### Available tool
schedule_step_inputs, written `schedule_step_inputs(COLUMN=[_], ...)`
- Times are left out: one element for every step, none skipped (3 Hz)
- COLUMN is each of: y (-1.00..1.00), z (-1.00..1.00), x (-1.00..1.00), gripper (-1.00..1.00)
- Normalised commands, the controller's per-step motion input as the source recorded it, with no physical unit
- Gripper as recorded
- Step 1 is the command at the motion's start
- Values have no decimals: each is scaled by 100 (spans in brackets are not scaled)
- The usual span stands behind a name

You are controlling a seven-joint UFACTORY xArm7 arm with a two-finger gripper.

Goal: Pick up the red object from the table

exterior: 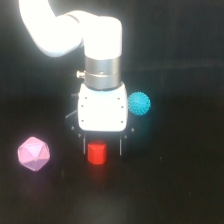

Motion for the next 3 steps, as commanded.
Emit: schedule_step_inputs(y=[-60,-70,100], z=[-17,-100,-92], x=[-2,58,-74], gripper=[29,53,-9])
